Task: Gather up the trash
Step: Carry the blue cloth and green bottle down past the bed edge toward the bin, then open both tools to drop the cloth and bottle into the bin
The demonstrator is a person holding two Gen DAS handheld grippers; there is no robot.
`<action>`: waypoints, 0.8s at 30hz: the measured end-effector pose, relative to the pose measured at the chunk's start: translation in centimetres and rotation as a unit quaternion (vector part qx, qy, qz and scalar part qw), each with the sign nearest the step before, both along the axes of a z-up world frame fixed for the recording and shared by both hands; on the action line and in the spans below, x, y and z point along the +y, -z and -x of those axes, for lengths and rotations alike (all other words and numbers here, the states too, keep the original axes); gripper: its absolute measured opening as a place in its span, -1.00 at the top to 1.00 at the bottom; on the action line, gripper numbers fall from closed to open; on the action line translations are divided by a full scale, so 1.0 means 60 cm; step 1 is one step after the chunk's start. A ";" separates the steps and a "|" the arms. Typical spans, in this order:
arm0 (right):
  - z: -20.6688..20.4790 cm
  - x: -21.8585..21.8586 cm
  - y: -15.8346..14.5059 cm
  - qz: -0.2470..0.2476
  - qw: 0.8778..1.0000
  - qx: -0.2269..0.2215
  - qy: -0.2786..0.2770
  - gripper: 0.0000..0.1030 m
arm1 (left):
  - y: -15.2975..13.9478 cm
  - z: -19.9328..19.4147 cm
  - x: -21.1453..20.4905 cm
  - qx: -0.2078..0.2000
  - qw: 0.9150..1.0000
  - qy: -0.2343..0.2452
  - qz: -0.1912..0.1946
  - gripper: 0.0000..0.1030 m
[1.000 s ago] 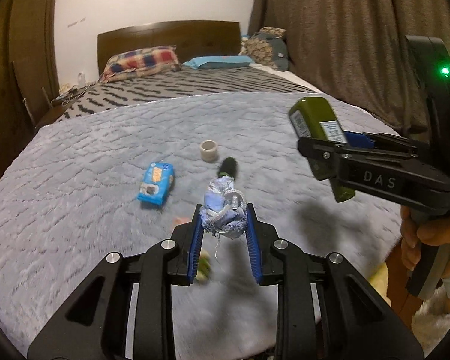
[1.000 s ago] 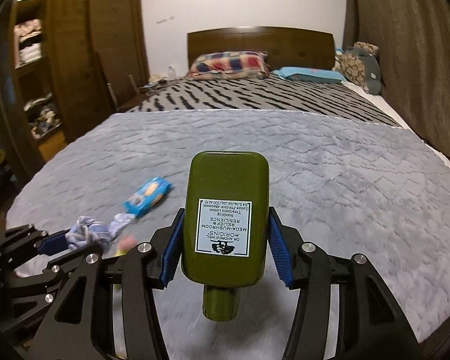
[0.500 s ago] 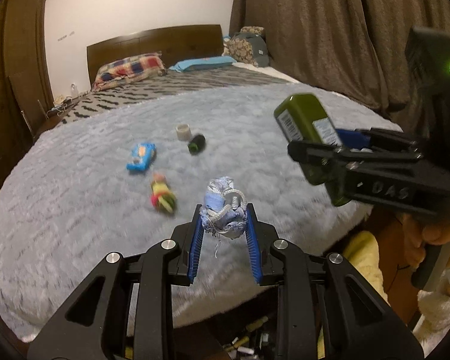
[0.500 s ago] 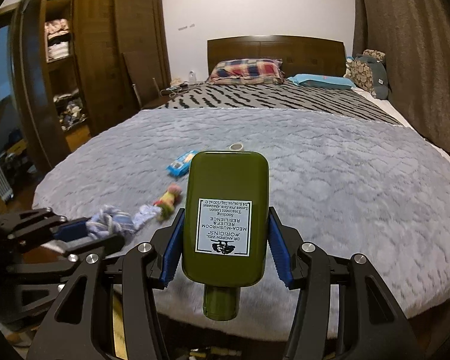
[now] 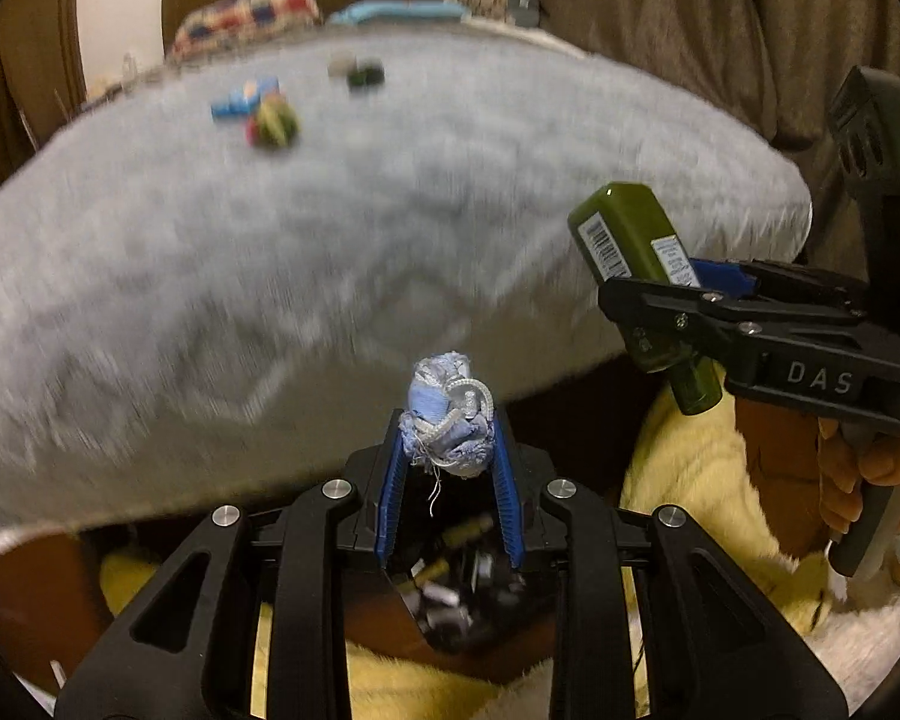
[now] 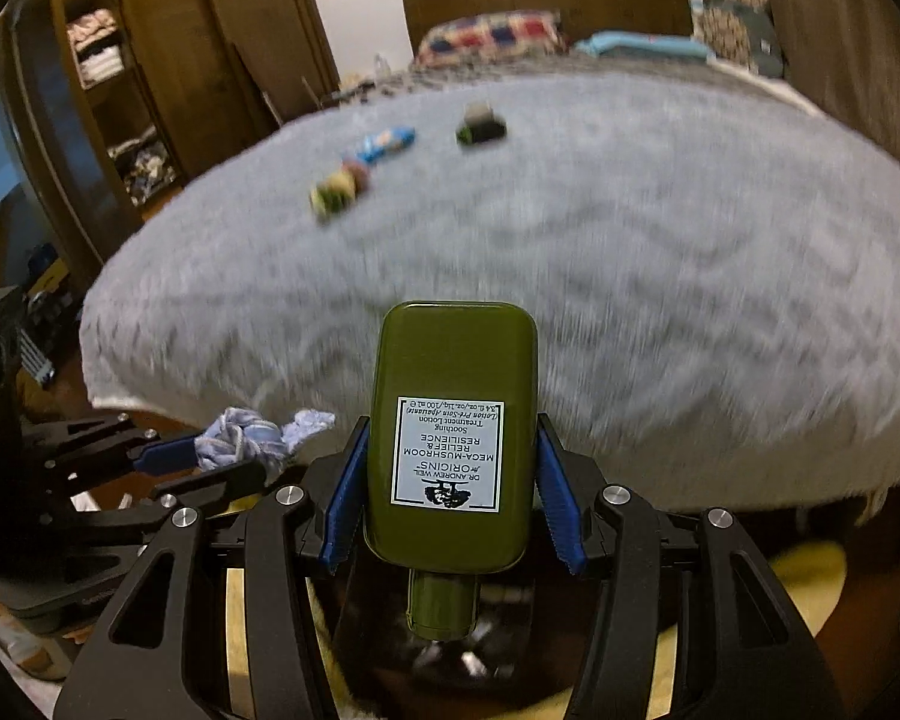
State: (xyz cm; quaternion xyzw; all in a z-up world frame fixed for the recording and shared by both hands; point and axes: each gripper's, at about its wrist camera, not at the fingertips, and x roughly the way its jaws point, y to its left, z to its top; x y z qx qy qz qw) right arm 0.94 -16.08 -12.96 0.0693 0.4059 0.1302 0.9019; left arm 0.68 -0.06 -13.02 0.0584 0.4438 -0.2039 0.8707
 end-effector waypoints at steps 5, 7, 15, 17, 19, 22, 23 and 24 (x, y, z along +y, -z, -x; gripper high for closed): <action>0.008 0.010 0.063 0.003 0.999 0.043 -0.002 -0.03 | 0.076 -0.004 0.002 0.054 0.998 -0.006 -0.013 0.51; 0.008 0.013 0.089 0.002 0.998 0.061 0.000 -0.02 | 0.101 -0.008 0.003 0.070 0.997 -0.010 -0.018 0.51; -0.003 0.023 0.182 0.012 0.992 0.127 0.008 -0.02 | 0.195 -0.027 0.012 0.142 0.989 -0.029 -0.022 0.51; -0.003 0.031 0.203 0.015 0.990 0.143 0.003 -0.02 | 0.220 -0.036 0.012 0.164 0.986 -0.034 -0.022 0.51; -0.004 0.040 0.217 0.012 0.988 0.157 -0.002 -0.02 | 0.242 -0.037 0.015 0.184 0.982 -0.037 -0.020 0.51; -0.005 0.048 0.234 0.011 0.985 0.171 -0.007 -0.02 | 0.262 -0.038 0.016 0.202 0.978 -0.037 -0.018 0.50; -0.006 0.050 0.238 0.011 0.985 0.174 -0.008 -0.02 | 0.266 -0.038 0.017 0.207 0.978 -0.037 -0.019 0.50; -0.007 0.052 0.240 0.010 0.984 0.178 -0.009 -0.03 | 0.270 -0.038 0.018 0.210 0.977 -0.037 -0.020 0.48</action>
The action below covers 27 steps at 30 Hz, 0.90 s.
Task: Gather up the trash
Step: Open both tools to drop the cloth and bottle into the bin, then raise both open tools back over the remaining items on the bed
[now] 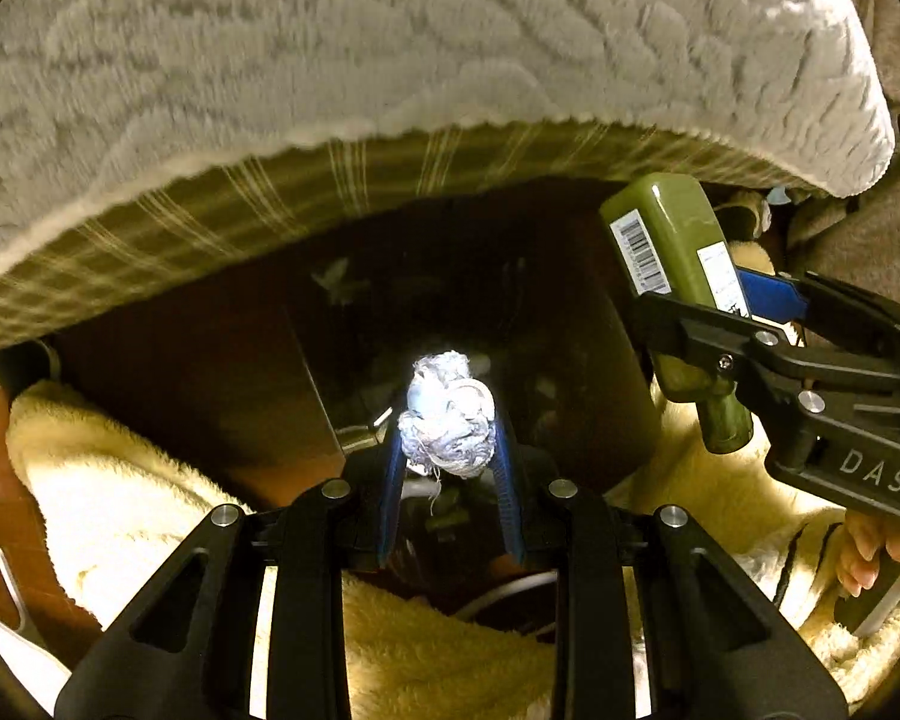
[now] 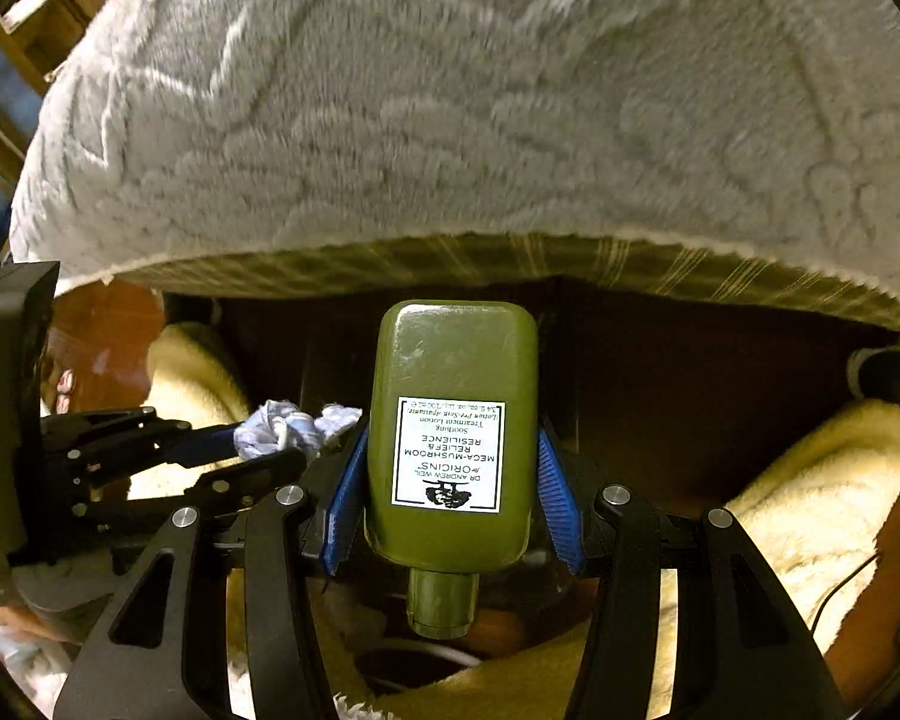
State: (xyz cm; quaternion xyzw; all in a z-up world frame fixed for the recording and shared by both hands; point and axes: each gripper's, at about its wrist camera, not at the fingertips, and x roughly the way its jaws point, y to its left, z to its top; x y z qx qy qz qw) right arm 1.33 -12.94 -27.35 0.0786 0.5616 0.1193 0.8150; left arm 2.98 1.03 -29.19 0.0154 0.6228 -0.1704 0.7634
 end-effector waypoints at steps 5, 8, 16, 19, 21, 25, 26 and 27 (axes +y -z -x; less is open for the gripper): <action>-0.006 0.003 0.008 0.007 1.000 0.006 0.003 -0.06 | 0.005 0.003 0.009 0.006 1.000 -0.006 -0.007 0.37; -0.009 0.003 0.009 0.006 1.000 0.005 0.007 -0.19 | 0.005 0.009 0.006 0.003 1.000 -0.007 -0.012 0.22; -0.005 -0.048 -0.043 0.012 0.998 -0.040 0.040 -0.51 | -0.050 0.015 0.015 -0.040 0.999 -0.019 -0.021 -0.36; -0.003 -0.064 -0.078 0.013 0.995 -0.077 0.054 -0.74 | -0.084 0.016 0.020 -0.066 0.997 -0.024 -0.022 -0.55; -0.002 -0.075 -0.107 0.020 0.992 -0.106 0.064 -0.86 | -0.110 0.016 0.024 -0.084 0.996 -0.026 -0.021 -0.64; -0.006 -0.086 -0.162 0.040 0.985 -0.153 0.068 -0.90 | -0.171 0.011 0.033 -0.131 0.991 -0.034 -0.020 -0.69; -0.007 -0.084 -0.171 0.043 0.984 -0.161 0.067 -0.90 | -0.188 0.008 0.036 -0.143 0.989 -0.037 -0.019 -0.70; -0.009 -0.086 -0.187 0.047 0.982 -0.173 0.067 -0.90 | -0.207 0.006 0.039 -0.158 0.986 -0.040 -0.018 -0.72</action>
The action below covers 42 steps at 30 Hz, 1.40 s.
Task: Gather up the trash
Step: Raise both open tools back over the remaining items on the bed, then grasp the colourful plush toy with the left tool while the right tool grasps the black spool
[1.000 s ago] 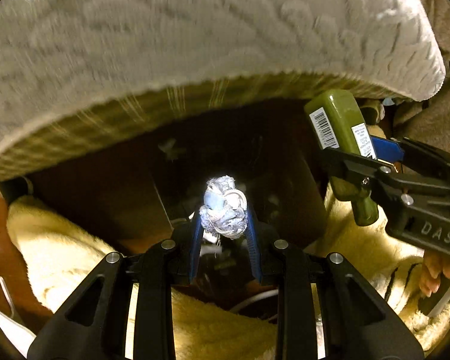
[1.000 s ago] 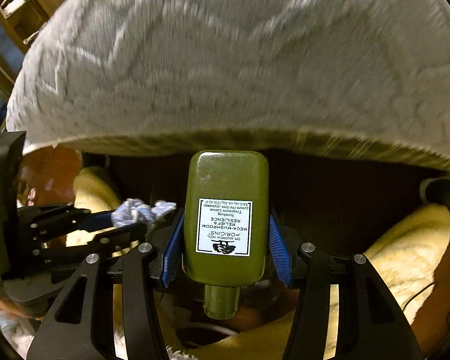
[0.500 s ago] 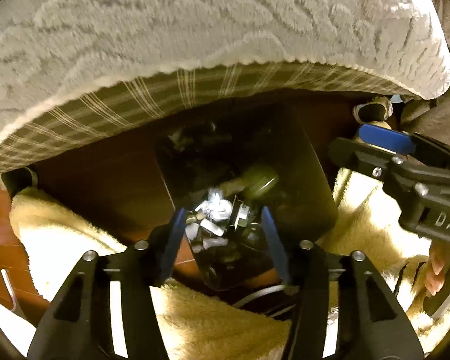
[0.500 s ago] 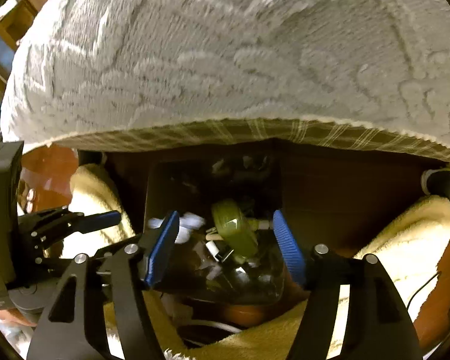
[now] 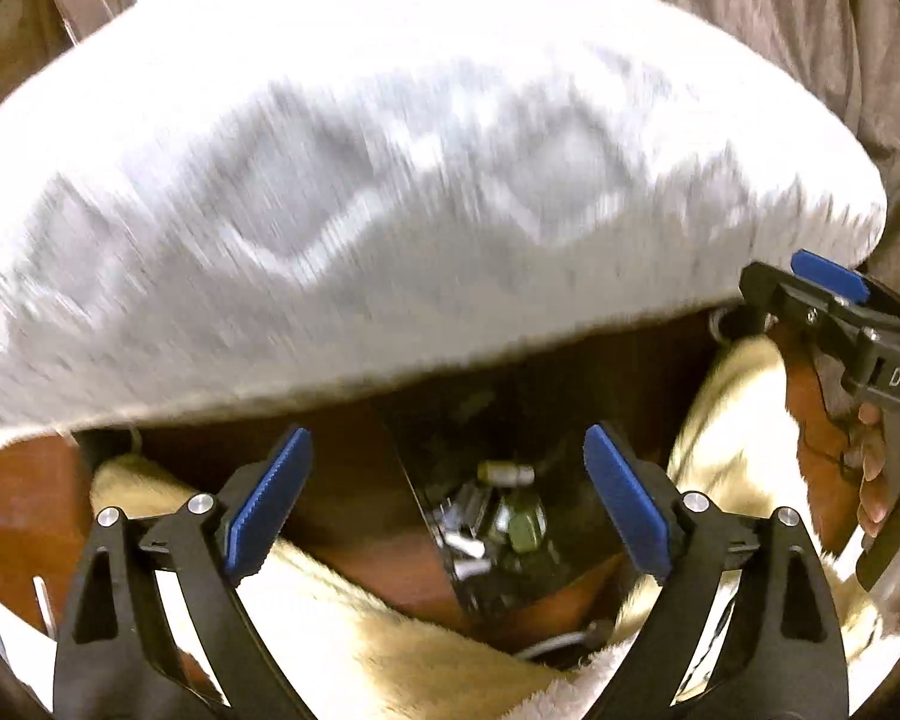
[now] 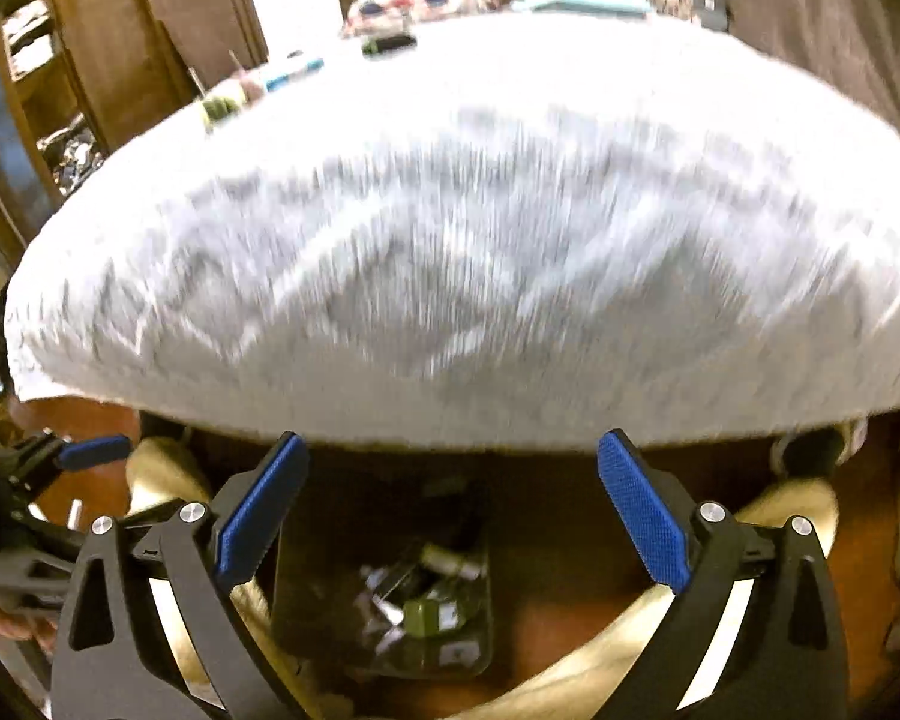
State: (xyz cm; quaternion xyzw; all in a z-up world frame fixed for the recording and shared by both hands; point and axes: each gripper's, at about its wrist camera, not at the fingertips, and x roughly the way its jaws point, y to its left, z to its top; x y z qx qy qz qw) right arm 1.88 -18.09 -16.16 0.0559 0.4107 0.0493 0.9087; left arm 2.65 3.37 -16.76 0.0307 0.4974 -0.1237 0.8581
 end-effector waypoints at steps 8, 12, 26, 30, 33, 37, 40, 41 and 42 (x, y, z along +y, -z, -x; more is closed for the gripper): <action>-0.037 0.002 -0.093 0.020 0.998 -0.062 -0.005 -0.90 | -0.101 -0.039 0.014 -0.081 0.997 -0.015 -0.008 -0.78; -0.071 0.004 -0.125 0.031 0.996 -0.079 -0.005 -0.90 | -0.126 -0.068 0.007 -0.102 0.994 -0.021 -0.012 -0.78; -0.212 0.009 -0.148 0.027 0.997 -0.077 0.009 -0.90 | -0.167 -0.221 -0.012 -0.125 0.992 -0.033 -0.010 -0.65; -0.256 0.009 -0.148 0.019 0.997 -0.073 0.018 -0.90 | -0.148 -0.273 -0.022 -0.103 0.994 -0.035 -0.011 -0.27; -0.290 0.008 -0.147 0.014 0.997 -0.067 0.024 -0.90 | -0.133 -0.298 -0.022 -0.089 0.995 -0.038 -0.011 0.10; -0.338 0.016 -0.141 0.013 0.998 -0.059 0.025 -0.90 | -0.130 -0.307 -0.020 -0.094 0.995 -0.031 -0.011 0.45; -0.372 0.031 -0.133 0.013 0.998 -0.048 0.025 -0.90 | -0.137 -0.315 -0.009 -0.100 0.994 -0.032 -0.009 0.48; -0.382 0.037 -0.132 0.010 0.999 -0.045 0.022 -0.90 | -0.140 -0.317 -0.006 -0.105 0.994 -0.033 -0.012 0.48; -0.392 0.045 -0.131 0.005 0.999 -0.042 0.020 -0.90 | -0.142 -0.320 -0.004 -0.109 0.993 -0.033 -0.015 0.48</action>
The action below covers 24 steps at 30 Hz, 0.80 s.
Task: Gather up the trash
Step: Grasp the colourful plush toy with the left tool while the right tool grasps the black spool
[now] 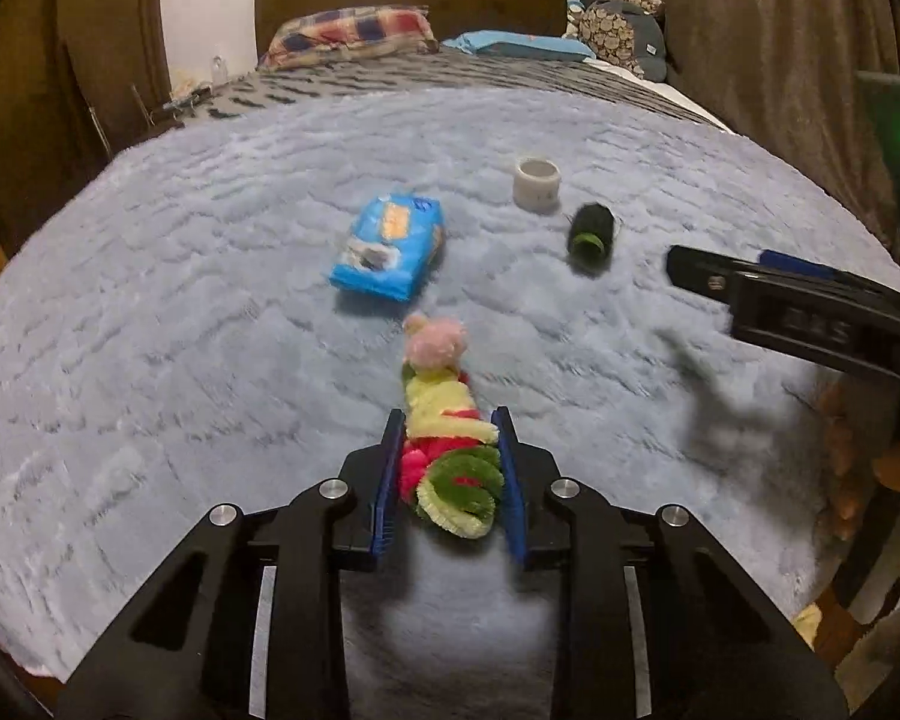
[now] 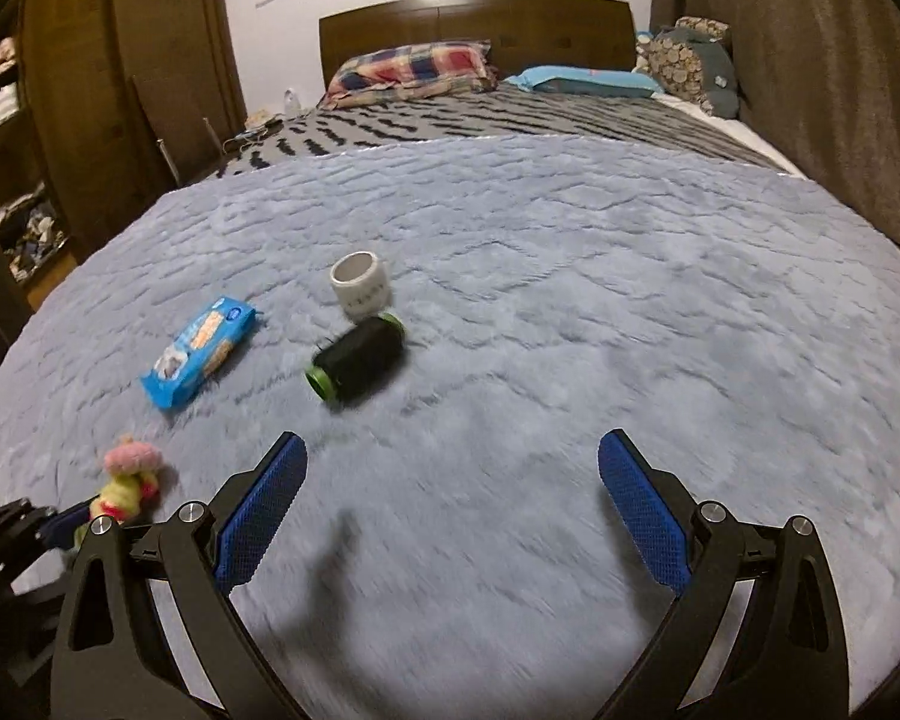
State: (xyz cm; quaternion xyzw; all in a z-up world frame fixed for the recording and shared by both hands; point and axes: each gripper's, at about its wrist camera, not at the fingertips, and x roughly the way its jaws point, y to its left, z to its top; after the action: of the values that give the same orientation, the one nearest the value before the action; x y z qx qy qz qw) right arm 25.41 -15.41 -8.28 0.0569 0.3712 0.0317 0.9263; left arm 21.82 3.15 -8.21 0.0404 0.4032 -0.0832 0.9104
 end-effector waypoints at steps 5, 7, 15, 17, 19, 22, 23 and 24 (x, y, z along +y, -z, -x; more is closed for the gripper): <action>-0.053 0.042 0.001 -0.013 1.000 0.007 -0.011 -0.90 | -0.005 -0.007 0.014 -0.007 1.000 -0.003 0.000 0.48; -0.075 0.056 0.001 -0.018 1.000 0.014 -0.009 -0.88 | -0.002 -0.005 0.018 -0.005 1.000 -0.002 0.003 0.48; -0.119 0.081 0.028 -0.005 0.998 0.063 -0.002 0.22 | 0.001 -0.002 0.028 -0.003 1.000 -0.001 0.009 0.48; -0.114 0.075 0.028 -0.014 0.998 0.062 -0.004 0.47 | -0.003 0.001 0.028 -0.005 1.000 -0.001 0.008 0.48; -0.103 0.074 0.025 -0.009 0.998 0.059 -0.014 0.48 | -0.006 0.005 0.028 -0.007 1.000 0.001 0.007 0.48; -0.076 0.066 0.015 -0.007 0.998 0.051 -0.028 0.48 | -0.011 0.015 0.026 -0.009 1.000 0.005 0.009 0.48; -0.067 0.063 0.011 -0.007 0.998 0.049 -0.031 0.48 | -0.013 0.020 0.024 -0.010 1.000 0.009 0.013 0.48; -0.053 0.060 0.007 -0.006 0.998 0.045 -0.035 0.48 | -0.015 0.024 0.022 -0.010 1.000 0.011 0.015 0.48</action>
State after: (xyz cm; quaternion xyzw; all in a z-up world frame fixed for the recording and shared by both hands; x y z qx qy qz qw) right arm 28.57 -11.83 -8.67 0.0508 0.4141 0.0633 0.9066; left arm 20.35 4.47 -7.28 0.0321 0.3921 -0.0991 0.9140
